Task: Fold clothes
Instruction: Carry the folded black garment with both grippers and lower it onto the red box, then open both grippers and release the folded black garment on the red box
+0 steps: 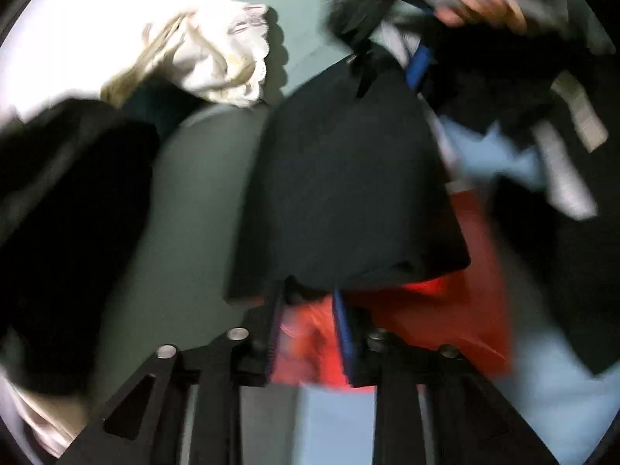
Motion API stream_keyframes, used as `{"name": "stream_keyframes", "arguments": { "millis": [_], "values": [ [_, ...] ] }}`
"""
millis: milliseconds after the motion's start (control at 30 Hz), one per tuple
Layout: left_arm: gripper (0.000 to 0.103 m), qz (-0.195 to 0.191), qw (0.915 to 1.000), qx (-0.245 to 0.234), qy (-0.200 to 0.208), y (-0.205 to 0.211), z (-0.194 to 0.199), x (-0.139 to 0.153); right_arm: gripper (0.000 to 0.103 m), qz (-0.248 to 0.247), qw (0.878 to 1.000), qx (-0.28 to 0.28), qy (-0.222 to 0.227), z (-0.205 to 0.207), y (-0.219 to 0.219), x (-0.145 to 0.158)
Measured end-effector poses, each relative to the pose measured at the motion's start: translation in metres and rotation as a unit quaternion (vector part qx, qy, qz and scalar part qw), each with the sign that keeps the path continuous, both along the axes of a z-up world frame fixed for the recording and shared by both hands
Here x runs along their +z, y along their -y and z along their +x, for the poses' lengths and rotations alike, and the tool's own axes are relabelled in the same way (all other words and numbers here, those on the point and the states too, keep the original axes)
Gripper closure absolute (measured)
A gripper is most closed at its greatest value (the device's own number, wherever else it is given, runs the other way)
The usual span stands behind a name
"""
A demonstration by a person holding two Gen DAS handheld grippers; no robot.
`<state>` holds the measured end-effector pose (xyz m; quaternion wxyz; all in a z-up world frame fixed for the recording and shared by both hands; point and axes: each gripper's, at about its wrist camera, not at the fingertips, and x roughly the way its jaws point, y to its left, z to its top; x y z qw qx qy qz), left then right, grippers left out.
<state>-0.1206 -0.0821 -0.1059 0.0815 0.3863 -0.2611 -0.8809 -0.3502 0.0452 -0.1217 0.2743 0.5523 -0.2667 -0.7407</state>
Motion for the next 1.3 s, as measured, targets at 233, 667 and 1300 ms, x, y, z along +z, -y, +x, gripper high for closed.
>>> {"name": "stream_keyframes", "arguments": {
  "millis": [233, 667, 1300],
  "values": [
    [0.023, 0.291, 0.9519, 0.094, -0.020, 0.069, 0.059, 0.023, 0.025, -0.054, 0.998, -0.007, -0.033, 0.055, -0.038, 0.030],
    [0.022, 0.321, 0.9261, 0.161, -0.116, 0.028, 0.096, 0.095, 0.002, 0.248, 0.887, 0.137, -0.364, 0.198, 0.015, 0.119],
    [0.022, 0.277, 0.9347, 0.196, -0.107, -0.013, 0.065, 0.109, 0.000, 0.204, 0.913, 0.071, -0.347, 0.218, -0.017, 0.141]
  ]
}}
